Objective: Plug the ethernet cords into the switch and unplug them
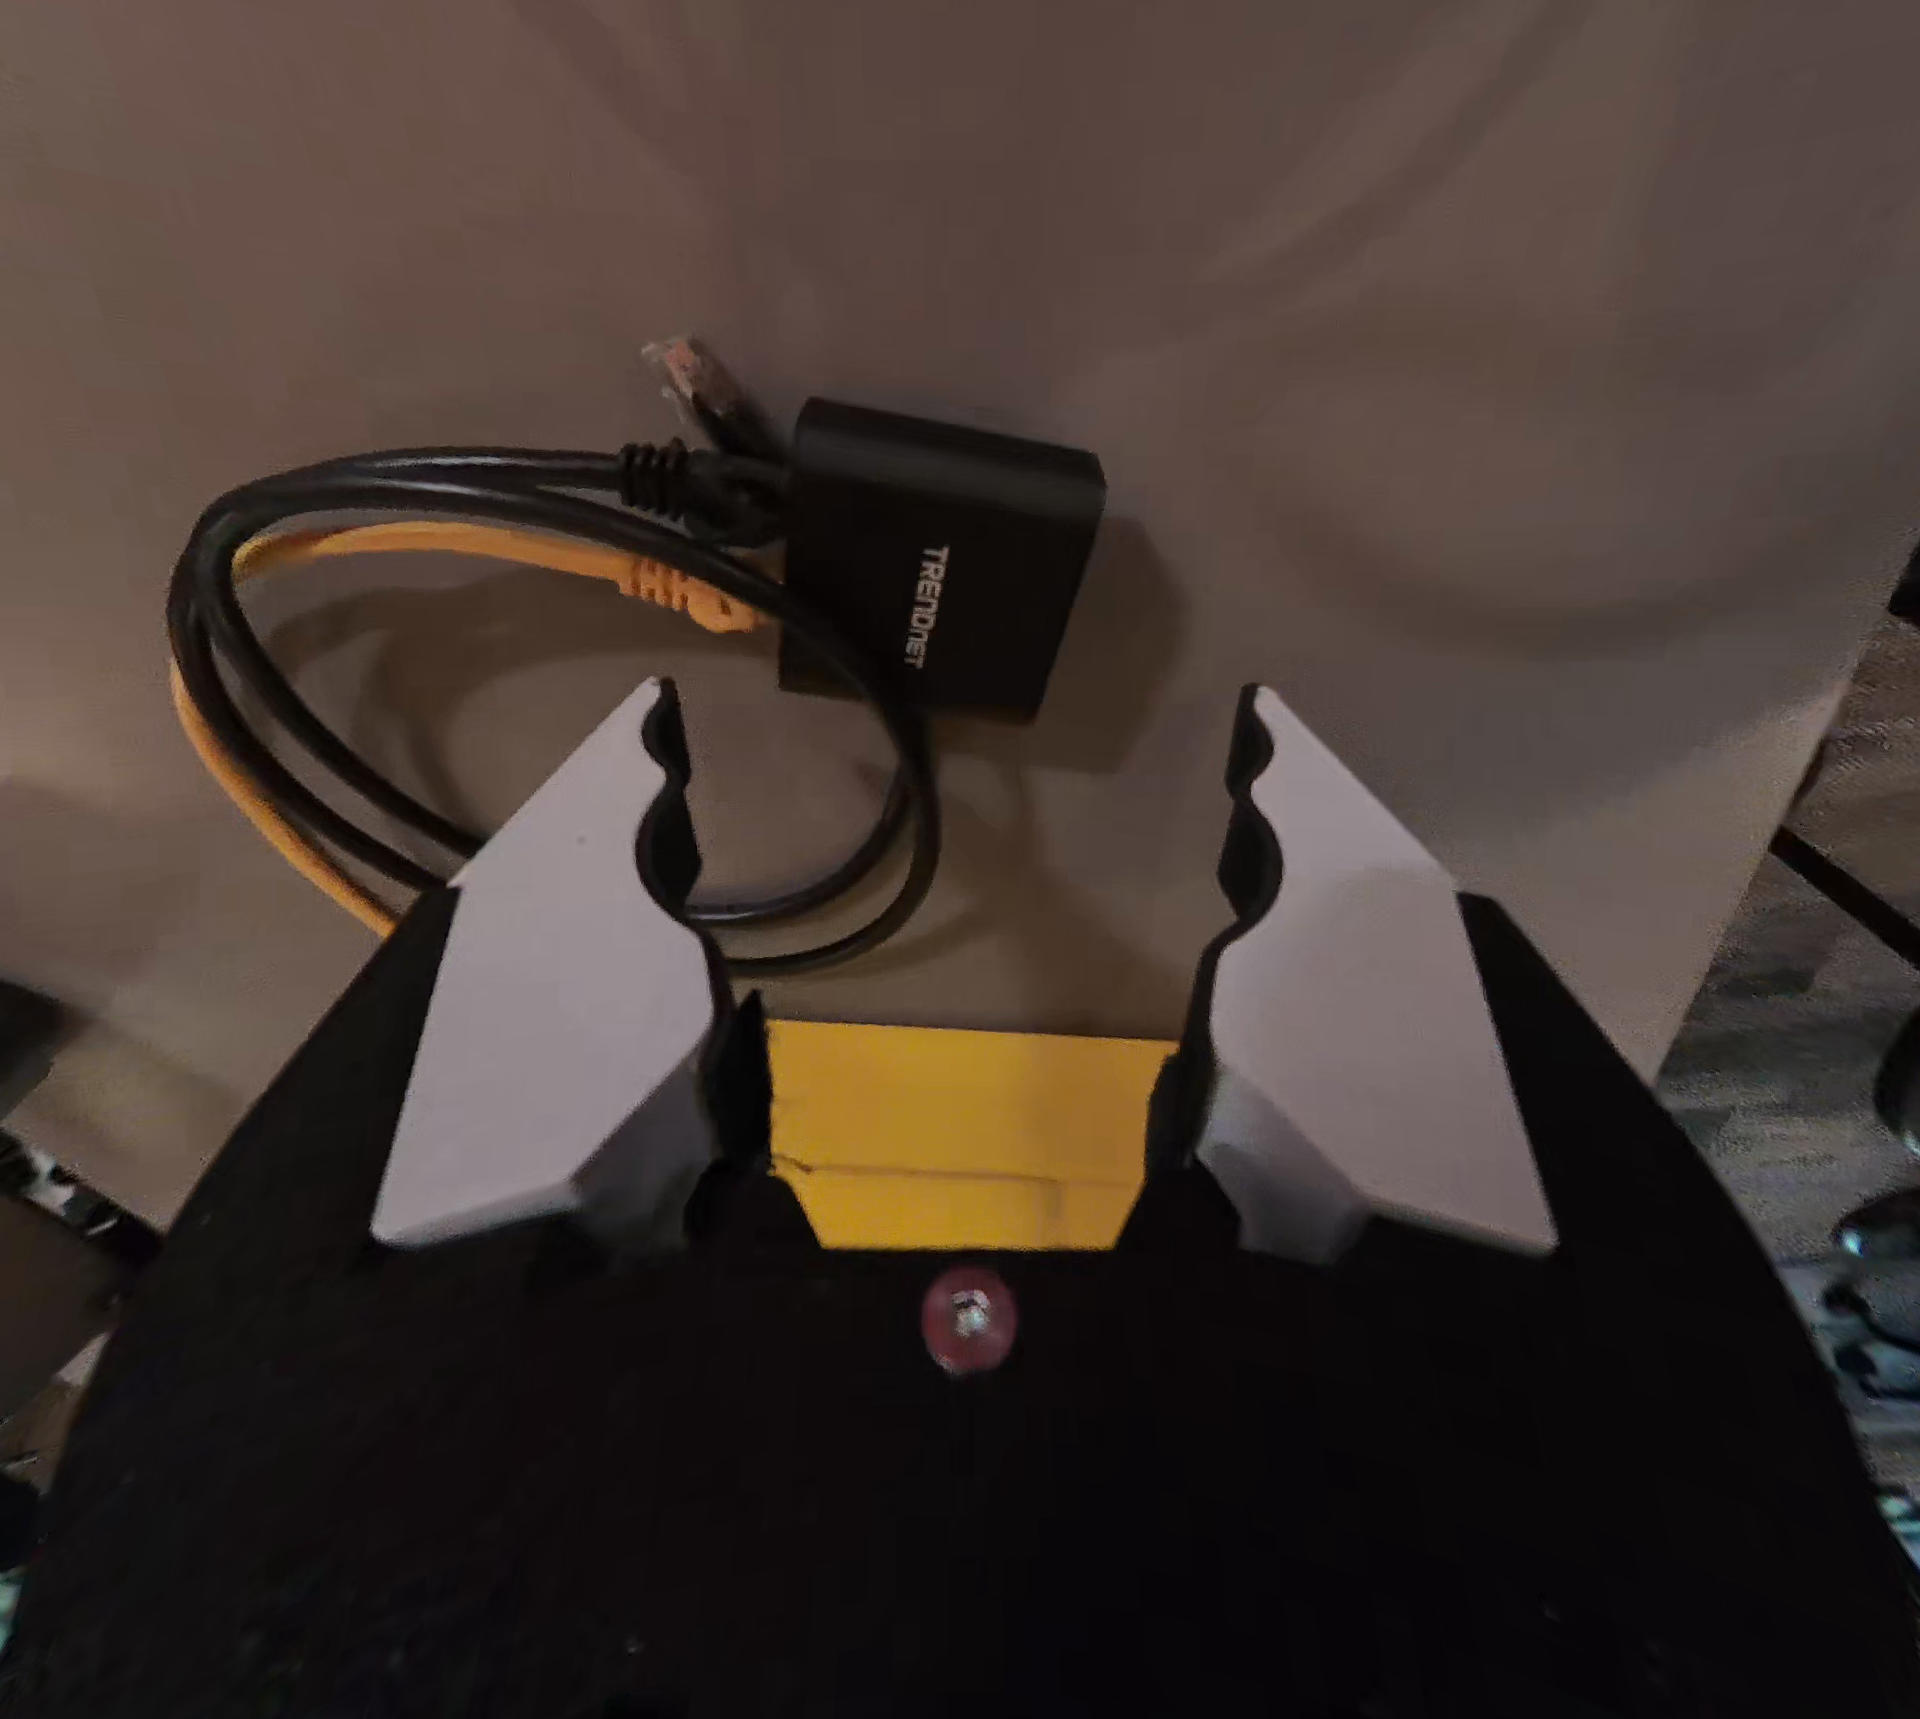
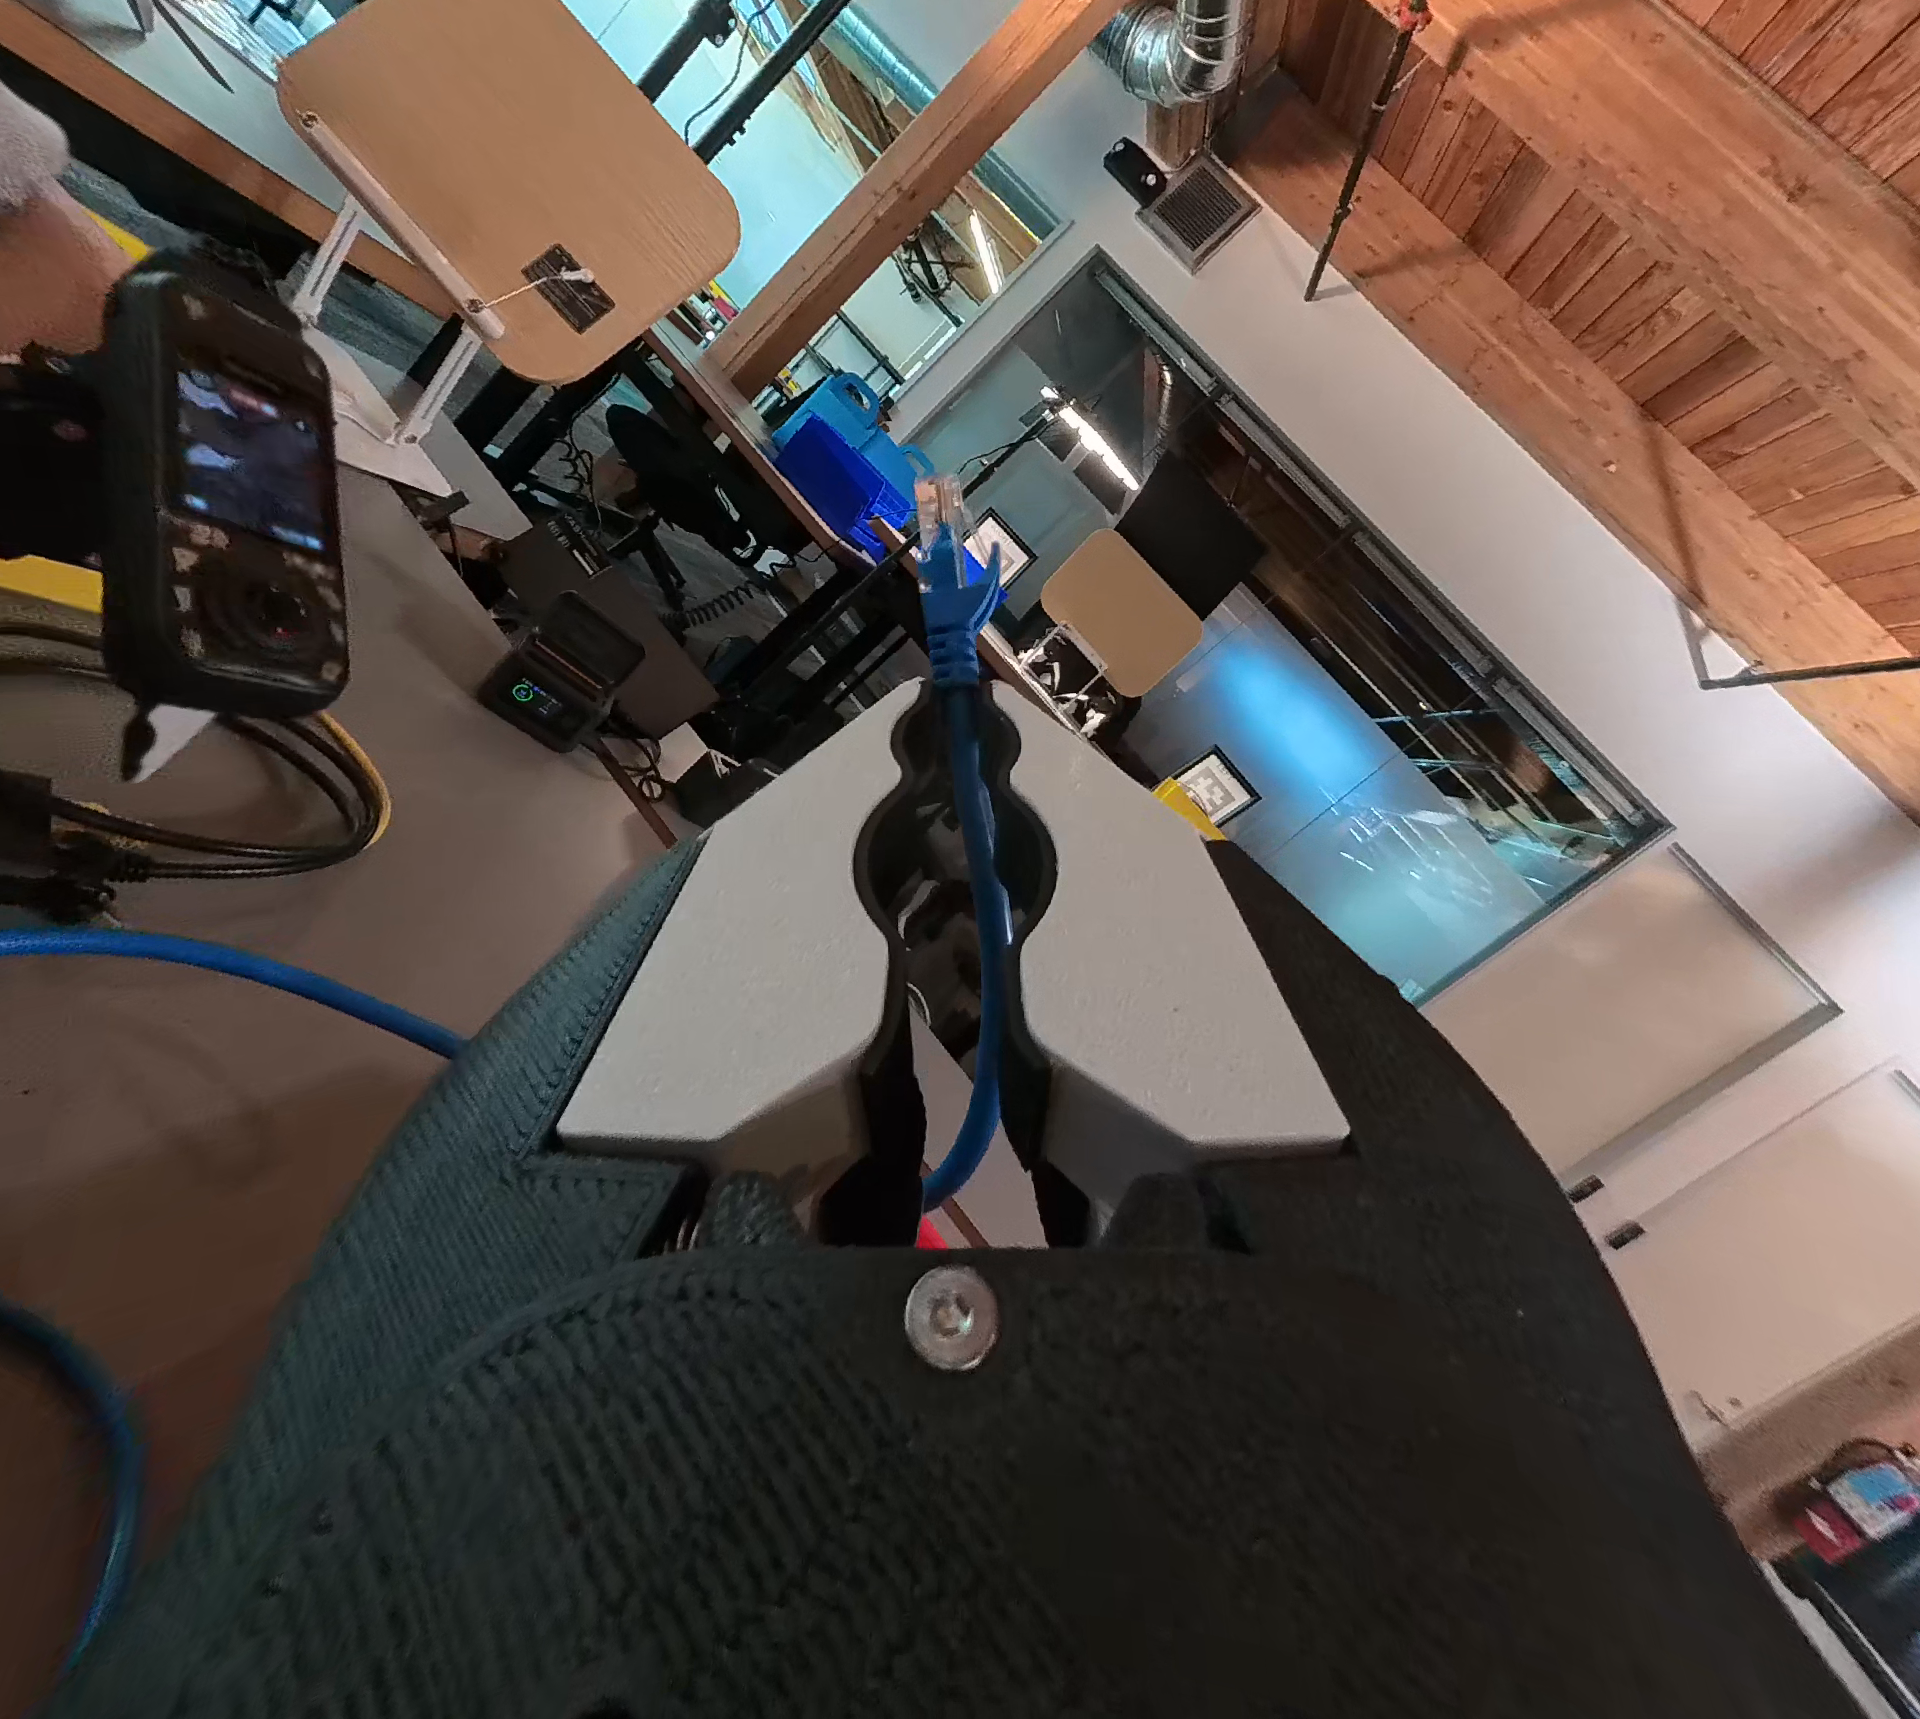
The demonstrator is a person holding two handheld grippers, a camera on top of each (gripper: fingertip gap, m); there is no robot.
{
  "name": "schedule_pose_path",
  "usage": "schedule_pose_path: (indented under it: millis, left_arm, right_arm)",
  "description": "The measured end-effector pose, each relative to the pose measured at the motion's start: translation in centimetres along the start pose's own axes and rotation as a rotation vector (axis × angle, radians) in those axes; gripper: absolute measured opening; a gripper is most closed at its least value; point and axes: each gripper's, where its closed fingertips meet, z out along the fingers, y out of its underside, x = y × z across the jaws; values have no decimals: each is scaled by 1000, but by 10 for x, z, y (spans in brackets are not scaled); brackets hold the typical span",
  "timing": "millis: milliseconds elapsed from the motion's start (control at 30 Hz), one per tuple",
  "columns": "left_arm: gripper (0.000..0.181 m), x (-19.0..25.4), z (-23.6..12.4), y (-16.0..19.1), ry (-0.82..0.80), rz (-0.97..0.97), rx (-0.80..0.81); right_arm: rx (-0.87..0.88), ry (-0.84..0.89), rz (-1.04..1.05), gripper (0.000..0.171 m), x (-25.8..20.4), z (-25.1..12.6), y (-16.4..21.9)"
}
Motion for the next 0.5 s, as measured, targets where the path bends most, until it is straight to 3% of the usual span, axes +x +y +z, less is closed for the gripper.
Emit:
schedule_pose_path:
  millis: [67, 167, 267, 400, 500]
  left_arm:
    - [97, 0, 8, -1, 38, -3, 2]
    - [88, -5, 17, -1, 40, 0, 2]
    - [65, -10, 16, -1, 30, -67, 18]
    - [60, -7, 16, -4, 52, -370, 16]
    - [61, -5, 15, -10, 42, -760, 28]
  right_arm:
    - [-4, -5, 2, 5, 0, 1, 3]
    - [-9, -13, 11, 5, -1, 2, 7]
    - [-14, -17, 15, 5, -2, 2, 10]
    - [-11, -19, 17, 5, -2, 1, 9]
    - [-8, -20, 18, 5, -2, 0, 8]
